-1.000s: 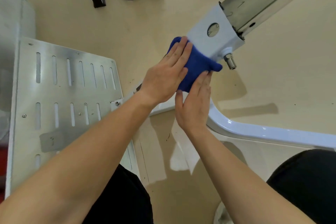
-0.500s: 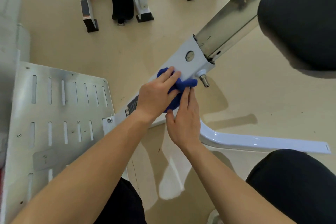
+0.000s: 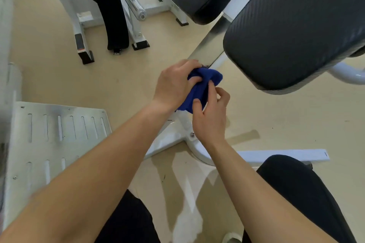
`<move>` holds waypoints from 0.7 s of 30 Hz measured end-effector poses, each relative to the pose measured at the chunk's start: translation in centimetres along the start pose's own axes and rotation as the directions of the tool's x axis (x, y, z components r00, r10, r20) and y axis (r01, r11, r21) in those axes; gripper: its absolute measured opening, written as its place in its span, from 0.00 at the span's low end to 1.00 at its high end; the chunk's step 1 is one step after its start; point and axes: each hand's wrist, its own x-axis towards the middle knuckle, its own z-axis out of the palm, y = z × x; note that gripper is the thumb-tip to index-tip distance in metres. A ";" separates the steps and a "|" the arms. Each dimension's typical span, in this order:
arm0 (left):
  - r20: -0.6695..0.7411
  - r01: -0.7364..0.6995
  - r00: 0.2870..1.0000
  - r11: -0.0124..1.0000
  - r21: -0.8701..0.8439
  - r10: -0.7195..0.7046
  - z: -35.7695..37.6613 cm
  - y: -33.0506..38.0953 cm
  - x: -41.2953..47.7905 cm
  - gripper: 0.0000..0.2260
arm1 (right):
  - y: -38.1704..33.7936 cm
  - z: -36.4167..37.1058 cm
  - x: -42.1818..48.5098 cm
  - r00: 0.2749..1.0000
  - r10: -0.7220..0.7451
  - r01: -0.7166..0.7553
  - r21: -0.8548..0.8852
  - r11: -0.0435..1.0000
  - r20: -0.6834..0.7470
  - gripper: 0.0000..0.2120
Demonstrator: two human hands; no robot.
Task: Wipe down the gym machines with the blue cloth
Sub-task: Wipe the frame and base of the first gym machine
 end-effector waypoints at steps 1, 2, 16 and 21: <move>0.000 0.027 1.000 0.999 -0.038 -0.027 0.7 0.2 0.2 0.13 | 0.1 -0.1 0.5 1.000 0.017 -0.017 -0.016 1.000 -0.002 0.27; -0.007 0.064 0.998 0.995 -0.082 -0.065 1.4 0.1 0.2 0.14 | 0.2 0.0 0.9 1.000 0.027 -0.027 -0.031 0.999 0.005 0.26; 0.250 -0.043 0.968 0.987 0.157 0.003 2.3 -3.7 -0.5 0.23 | 1.5 2.5 2.6 0.968 -0.066 0.042 0.103 0.994 0.240 0.36; 0.276 -0.135 0.957 0.980 0.143 0.092 2.4 -3.9 2.8 0.23 | 1.6 2.1 4.5 0.985 -0.067 0.069 -0.007 0.998 0.157 0.40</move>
